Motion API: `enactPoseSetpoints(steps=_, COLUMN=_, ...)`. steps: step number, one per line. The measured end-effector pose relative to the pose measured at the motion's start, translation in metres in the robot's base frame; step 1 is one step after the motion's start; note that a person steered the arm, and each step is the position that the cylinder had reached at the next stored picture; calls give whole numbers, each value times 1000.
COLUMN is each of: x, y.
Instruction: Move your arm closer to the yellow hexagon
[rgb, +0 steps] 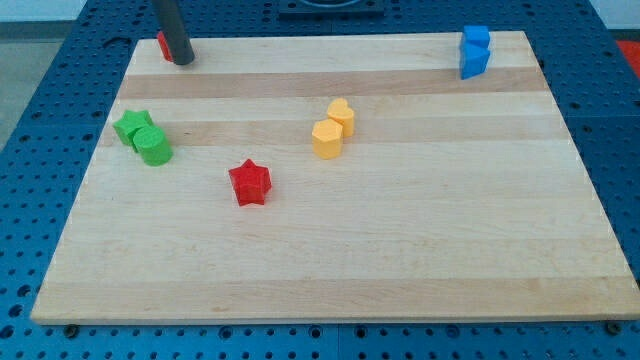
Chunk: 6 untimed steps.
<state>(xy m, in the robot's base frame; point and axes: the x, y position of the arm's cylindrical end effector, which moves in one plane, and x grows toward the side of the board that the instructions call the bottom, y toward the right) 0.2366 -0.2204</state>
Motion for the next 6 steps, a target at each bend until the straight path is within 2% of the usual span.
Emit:
enactPoseSetpoints(steps=2, x=1, y=33)
enactPoseSetpoints(steps=6, x=22, y=40)
